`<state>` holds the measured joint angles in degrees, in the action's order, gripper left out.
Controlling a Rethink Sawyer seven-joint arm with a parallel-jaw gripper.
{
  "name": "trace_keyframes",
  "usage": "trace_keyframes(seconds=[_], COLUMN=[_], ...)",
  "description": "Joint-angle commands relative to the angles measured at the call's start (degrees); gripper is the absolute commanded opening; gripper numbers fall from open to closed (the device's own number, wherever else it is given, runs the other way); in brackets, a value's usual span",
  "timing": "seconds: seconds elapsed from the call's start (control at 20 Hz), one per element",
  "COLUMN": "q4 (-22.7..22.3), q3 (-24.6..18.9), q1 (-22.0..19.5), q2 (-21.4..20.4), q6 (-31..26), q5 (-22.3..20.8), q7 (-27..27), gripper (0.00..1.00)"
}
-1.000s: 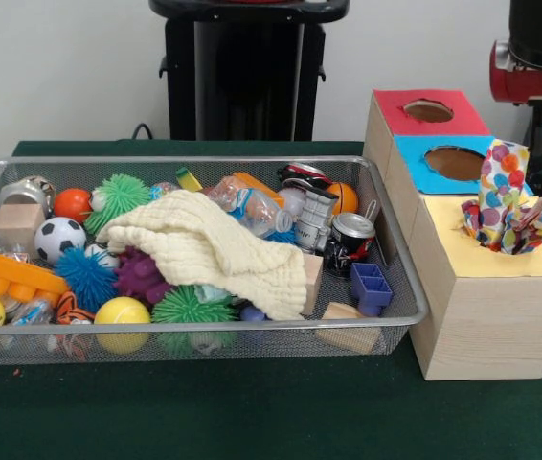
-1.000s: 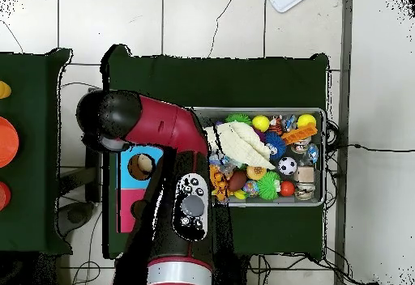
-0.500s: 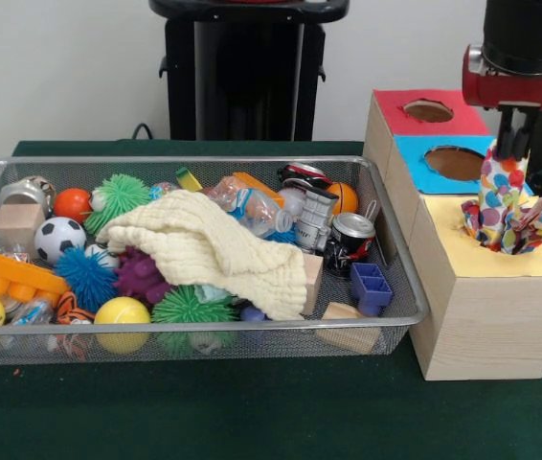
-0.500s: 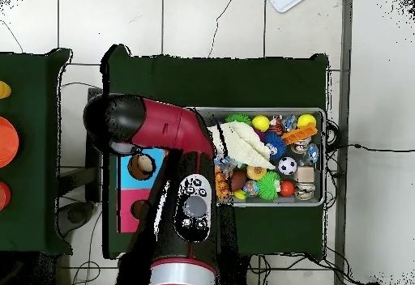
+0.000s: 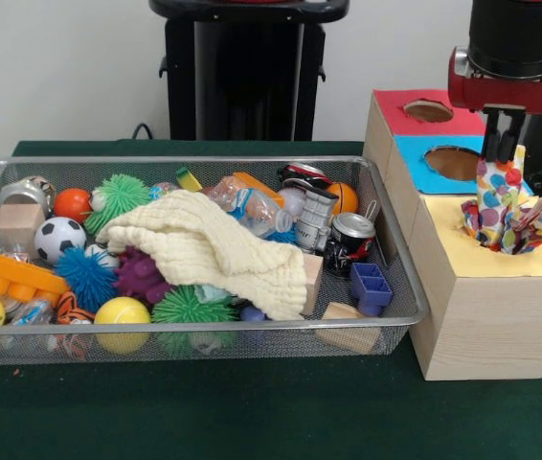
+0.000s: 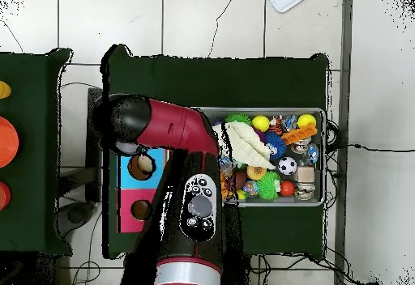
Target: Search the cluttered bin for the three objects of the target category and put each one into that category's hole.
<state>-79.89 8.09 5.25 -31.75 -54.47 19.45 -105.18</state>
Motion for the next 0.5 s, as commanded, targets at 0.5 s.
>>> trace_keyframes(seconds=[0.5], q4=[-4.8], q3=[-5.8], q1=[-2.9], q2=[3.5], q6=[3.2], q5=[2.5], q7=[-8.8], gripper=[0.00])
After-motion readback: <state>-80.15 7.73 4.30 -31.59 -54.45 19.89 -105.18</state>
